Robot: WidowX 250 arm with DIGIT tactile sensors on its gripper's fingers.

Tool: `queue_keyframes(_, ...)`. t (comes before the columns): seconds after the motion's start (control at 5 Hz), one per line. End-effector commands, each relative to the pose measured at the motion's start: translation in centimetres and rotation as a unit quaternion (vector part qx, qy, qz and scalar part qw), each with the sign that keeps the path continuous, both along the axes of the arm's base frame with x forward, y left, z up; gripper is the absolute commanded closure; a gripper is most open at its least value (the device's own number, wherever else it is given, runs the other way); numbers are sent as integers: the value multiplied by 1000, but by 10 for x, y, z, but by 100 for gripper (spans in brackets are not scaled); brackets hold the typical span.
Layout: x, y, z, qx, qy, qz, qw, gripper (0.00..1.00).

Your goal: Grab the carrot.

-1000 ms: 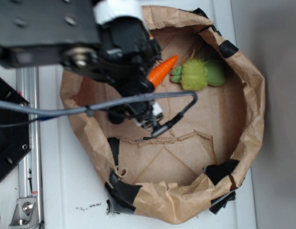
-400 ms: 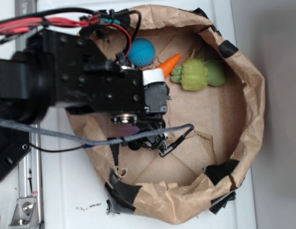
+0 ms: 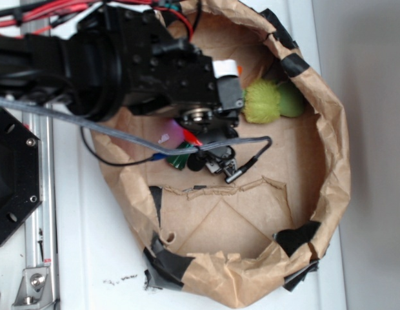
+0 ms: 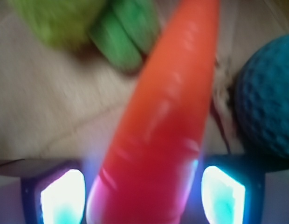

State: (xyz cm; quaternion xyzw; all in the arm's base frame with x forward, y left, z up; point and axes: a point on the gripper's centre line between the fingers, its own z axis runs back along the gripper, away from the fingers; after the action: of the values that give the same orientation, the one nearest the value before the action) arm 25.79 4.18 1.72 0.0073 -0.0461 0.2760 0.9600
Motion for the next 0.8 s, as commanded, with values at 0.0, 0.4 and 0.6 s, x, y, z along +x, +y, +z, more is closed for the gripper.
queue_keyframes(0.0,8,4,1,22,-25,-54,998,0)
queue_keyframes(0.4,13,8,0,25,-32,-53,998,98)
queue_keyframes(0.6,10,5,3,34,-35,-63,997,100)
